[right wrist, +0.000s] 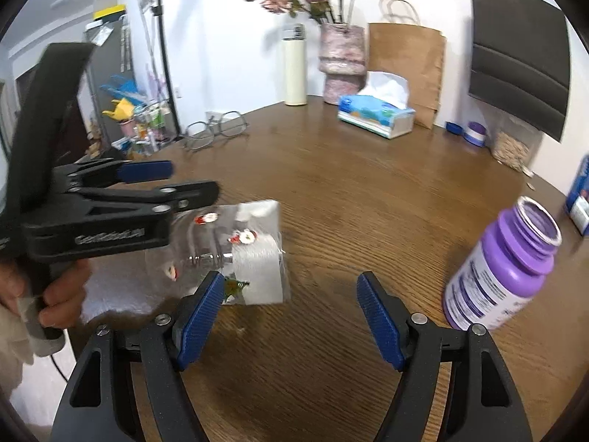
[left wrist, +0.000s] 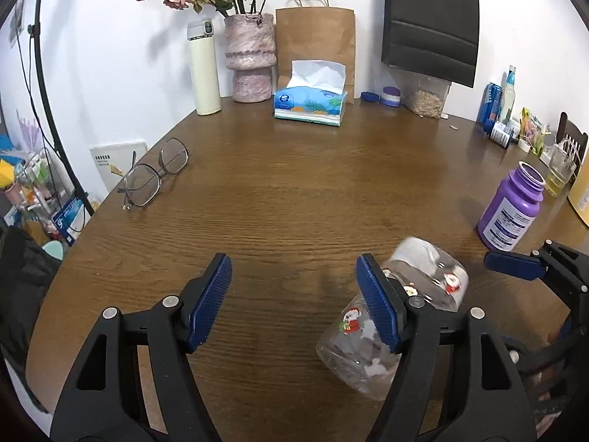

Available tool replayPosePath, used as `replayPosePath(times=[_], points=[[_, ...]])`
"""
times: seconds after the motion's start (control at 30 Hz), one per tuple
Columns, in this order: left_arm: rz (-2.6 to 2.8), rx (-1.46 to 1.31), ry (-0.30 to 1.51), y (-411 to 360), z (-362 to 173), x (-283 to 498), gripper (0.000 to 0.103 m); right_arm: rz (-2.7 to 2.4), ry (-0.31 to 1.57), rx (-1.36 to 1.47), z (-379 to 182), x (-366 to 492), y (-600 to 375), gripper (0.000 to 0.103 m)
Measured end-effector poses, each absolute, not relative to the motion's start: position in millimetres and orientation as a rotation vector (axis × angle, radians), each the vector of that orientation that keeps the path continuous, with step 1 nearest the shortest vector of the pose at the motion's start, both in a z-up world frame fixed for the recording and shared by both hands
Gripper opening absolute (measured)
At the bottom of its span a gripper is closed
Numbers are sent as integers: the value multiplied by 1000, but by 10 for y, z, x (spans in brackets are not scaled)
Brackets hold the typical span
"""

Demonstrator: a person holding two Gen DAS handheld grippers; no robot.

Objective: Flip cup upright
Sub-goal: 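Lift the clear cup off the table with the left tool, then hold the cup up with the left tool while the right tool closes on it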

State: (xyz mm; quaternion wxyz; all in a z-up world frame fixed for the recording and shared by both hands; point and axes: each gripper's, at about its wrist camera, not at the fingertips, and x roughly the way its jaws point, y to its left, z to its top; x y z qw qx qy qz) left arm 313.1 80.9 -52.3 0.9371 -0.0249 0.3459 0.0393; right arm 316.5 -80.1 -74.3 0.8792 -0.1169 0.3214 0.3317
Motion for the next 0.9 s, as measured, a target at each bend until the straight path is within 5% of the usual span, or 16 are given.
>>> replayPosePath(times=[0.1,0.17,0.27,0.33,0.47,0.9], points=[[10,-85,714,772,-442,3075,77,654,666,-226,-735,3141,-870,79],[-56,-85,700,702,-382,3049,100,649,666,-213,-729,3094,-931,79],[-140,-15,764,498,-441,3104,100,637,672,-198,-754,3098,-1031,79],[-200,29,847,364,-566,3190,98,619,683,-185,-770,3051,-1142,79],[-190,70,932,258,-736,3316,63,588,681,-154,-751,2980,-1338,79],[-283,-99,443,103,378,3230,63,834,579,280,247,3341,-1806,86]])
